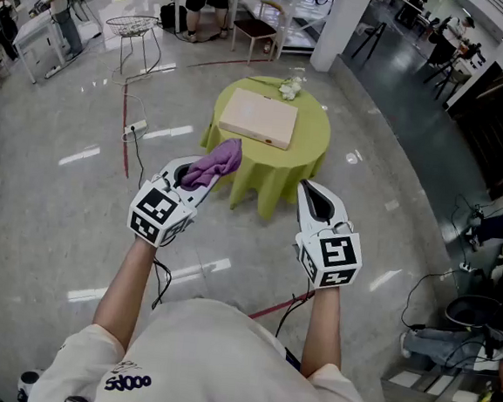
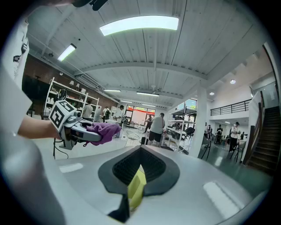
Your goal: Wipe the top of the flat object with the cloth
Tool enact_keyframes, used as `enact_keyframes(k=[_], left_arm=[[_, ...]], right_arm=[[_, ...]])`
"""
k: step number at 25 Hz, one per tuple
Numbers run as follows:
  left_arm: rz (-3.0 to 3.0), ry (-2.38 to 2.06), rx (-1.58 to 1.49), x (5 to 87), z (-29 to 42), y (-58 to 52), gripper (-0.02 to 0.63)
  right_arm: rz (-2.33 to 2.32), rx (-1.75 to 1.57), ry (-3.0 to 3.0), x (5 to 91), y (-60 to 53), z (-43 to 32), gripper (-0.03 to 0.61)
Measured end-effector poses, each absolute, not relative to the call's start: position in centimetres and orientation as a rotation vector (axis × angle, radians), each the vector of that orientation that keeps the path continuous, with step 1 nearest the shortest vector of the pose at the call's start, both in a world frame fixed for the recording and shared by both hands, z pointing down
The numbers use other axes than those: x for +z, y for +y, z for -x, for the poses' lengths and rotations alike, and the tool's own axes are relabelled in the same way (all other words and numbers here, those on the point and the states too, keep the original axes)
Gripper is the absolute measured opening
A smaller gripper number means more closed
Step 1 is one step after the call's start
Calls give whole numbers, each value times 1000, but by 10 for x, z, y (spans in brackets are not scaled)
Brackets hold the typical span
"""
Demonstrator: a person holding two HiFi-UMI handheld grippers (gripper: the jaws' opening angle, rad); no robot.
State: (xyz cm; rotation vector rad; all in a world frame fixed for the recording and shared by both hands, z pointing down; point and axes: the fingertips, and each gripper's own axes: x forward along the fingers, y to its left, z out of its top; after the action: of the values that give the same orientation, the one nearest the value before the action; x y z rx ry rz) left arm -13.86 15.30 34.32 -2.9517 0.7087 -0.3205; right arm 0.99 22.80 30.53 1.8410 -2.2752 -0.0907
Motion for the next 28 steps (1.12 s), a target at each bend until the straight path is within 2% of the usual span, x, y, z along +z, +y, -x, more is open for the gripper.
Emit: enact_keyframes(k=[28], left_arm=[[2955,803,-398,362,94,196,91]], right_arm=[[-1753,-7,-2421,320,253,-54,3]])
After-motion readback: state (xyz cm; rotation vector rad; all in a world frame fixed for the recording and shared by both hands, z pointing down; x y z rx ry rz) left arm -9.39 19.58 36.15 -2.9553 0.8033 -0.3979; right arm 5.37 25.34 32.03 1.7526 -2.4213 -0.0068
